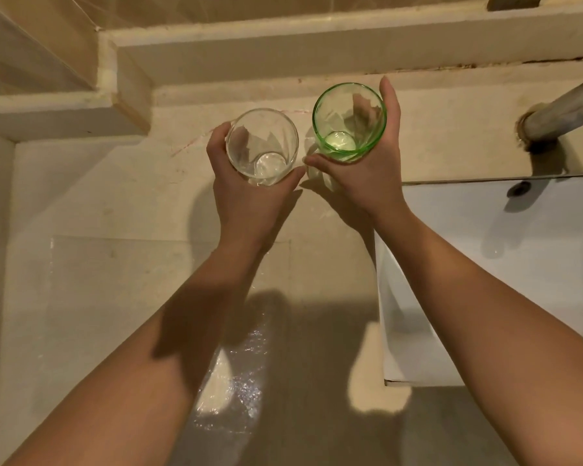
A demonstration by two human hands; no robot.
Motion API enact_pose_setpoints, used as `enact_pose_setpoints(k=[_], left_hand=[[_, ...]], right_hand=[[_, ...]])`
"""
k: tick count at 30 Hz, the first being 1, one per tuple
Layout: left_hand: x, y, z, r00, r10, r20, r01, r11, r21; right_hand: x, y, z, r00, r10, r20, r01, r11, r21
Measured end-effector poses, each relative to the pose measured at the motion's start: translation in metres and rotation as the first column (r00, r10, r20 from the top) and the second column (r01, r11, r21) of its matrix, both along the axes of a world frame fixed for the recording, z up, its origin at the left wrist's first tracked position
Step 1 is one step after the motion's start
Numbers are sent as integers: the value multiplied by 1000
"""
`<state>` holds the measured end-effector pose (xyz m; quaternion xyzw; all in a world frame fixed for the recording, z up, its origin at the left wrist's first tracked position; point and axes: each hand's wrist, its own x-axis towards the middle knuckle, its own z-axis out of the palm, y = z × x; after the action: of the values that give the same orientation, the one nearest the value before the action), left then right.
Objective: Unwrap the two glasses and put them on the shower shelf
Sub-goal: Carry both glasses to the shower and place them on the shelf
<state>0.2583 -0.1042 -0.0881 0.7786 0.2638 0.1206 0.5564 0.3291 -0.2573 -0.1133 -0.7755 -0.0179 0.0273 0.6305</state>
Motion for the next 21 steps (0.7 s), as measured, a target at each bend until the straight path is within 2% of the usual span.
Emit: enact_pose_setpoints(k=[9,14,17,21], left_hand=[[9,-3,-1,997,-24,67,22,999,39],[3,-2,17,984,-33,175,29,999,27],[2,-1,35,964,-81,254,59,994,92],[10,-10,63,945,-133,297,106,989,107]], right_hand=[[-5,8,6,998,-62,19,62,998,4],[-11,0,19,994,-50,95,51,999,-14],[-19,-6,30,984,-108,144,109,994,0],[-24,-14,57,968,-231,98,222,971,94]])
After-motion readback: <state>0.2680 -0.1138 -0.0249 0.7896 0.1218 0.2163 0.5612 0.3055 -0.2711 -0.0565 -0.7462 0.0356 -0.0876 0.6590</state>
